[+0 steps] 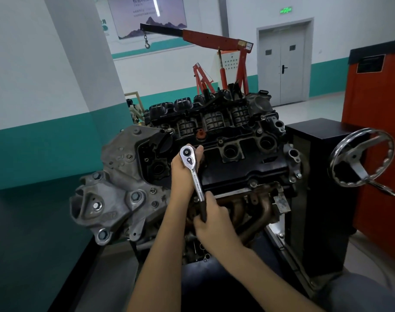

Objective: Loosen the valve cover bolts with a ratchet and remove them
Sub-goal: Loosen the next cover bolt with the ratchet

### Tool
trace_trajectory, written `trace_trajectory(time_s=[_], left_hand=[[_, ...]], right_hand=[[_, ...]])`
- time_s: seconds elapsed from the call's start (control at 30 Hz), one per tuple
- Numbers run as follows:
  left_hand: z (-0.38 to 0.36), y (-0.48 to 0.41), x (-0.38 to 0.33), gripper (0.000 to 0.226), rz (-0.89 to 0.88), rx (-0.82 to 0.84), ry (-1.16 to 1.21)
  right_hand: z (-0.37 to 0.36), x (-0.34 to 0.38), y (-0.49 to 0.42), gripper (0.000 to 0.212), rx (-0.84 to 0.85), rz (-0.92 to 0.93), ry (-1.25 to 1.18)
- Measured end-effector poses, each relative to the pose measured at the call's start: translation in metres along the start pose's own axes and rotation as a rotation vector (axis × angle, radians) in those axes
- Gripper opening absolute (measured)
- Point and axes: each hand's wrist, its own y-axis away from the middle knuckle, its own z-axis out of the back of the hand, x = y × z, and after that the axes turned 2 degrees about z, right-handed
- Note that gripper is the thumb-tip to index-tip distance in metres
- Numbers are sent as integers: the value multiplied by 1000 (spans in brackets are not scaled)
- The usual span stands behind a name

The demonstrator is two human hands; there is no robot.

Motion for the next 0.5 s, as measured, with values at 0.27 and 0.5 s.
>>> trace_trajectory(time_s=[0.27, 0.5], left_hand=[[0, 0, -8, 44, -41, 136, -60], [-4, 7, -3, 34, -16, 51, 25]], right_hand=[[162, 4, -76, 35, 268, 299, 882], [121, -19, -46, 25, 119, 208, 652]])
